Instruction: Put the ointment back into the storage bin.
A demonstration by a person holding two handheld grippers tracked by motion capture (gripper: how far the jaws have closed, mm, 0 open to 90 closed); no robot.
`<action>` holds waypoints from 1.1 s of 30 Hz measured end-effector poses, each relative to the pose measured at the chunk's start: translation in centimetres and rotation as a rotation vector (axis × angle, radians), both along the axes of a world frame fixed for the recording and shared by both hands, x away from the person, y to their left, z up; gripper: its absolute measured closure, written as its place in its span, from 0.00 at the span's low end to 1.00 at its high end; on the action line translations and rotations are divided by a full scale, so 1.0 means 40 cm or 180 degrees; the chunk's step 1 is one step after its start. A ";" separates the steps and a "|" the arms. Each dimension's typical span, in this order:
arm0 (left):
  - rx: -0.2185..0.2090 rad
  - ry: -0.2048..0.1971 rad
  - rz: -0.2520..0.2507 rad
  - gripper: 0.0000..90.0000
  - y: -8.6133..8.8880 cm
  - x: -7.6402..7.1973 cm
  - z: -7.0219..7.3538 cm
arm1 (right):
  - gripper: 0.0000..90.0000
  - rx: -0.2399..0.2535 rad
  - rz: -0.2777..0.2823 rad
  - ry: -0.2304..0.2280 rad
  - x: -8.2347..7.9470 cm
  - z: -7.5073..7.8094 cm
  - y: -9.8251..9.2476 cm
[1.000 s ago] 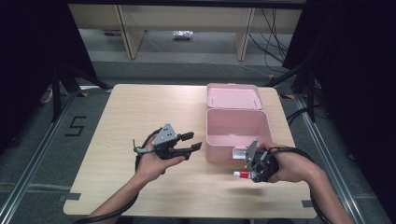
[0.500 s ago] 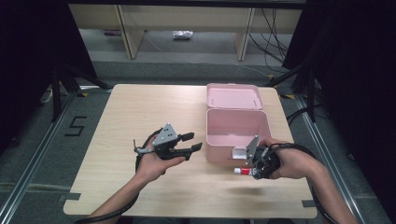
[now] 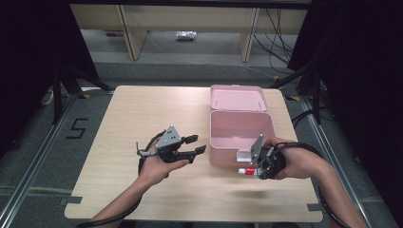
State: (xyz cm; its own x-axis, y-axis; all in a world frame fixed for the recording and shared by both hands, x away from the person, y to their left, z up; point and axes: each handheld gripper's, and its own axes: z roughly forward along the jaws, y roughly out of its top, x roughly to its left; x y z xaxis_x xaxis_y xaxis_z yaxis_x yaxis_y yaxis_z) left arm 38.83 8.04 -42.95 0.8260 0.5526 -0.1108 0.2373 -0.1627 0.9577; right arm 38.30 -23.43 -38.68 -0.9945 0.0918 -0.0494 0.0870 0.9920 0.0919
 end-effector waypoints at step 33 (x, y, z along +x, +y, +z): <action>-0.0004 -0.0004 -0.0014 0.53 -0.002 -0.002 -0.001 | 0.79 -0.0010 0.0049 -0.0022 0.022 0.043 0.004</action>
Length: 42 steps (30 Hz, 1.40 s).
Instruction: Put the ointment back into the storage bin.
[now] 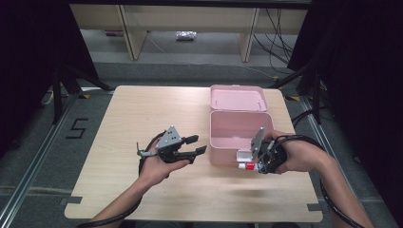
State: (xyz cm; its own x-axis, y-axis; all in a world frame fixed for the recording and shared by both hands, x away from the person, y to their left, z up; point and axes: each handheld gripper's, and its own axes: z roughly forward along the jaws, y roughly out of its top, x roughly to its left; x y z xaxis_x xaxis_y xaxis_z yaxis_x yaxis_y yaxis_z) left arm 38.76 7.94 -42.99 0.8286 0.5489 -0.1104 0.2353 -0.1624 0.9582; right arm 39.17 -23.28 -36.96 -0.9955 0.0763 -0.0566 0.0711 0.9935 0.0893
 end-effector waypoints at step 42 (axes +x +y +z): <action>0.0004 0.0001 -0.0005 0.53 -0.003 0.000 0.001 | 0.79 0.0004 0.0007 -0.0031 0.028 0.048 0.003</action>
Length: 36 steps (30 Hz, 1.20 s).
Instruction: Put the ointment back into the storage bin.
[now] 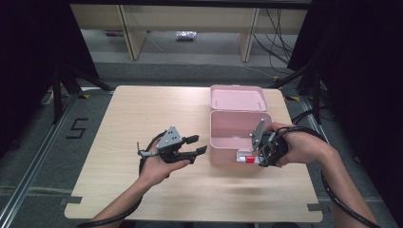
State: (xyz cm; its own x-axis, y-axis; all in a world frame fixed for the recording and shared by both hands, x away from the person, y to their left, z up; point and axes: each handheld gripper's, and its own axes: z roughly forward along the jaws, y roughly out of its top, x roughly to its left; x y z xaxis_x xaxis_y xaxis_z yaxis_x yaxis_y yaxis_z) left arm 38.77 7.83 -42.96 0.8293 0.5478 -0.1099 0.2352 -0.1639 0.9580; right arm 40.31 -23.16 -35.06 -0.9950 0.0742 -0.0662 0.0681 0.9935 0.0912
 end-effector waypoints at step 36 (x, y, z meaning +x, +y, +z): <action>-0.0005 -0.0004 0.0006 0.53 0.002 0.003 0.005 | 0.79 0.0031 0.0034 -0.0037 0.051 0.044 -0.003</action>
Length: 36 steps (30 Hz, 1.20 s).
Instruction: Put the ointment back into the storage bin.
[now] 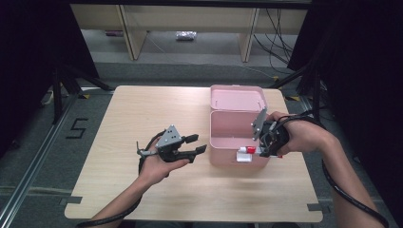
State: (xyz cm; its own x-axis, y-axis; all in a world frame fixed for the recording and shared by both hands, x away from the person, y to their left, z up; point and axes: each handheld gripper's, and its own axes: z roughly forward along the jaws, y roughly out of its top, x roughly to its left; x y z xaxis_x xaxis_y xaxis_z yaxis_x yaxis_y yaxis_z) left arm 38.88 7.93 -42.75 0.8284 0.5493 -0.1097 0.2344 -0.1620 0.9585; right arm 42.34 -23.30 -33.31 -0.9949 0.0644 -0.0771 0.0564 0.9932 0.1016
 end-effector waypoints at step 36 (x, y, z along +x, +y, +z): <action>0.0010 0.0007 -0.0006 0.52 0.000 0.001 -0.002 | 0.79 -0.0021 -0.0119 0.0033 0.056 0.016 0.011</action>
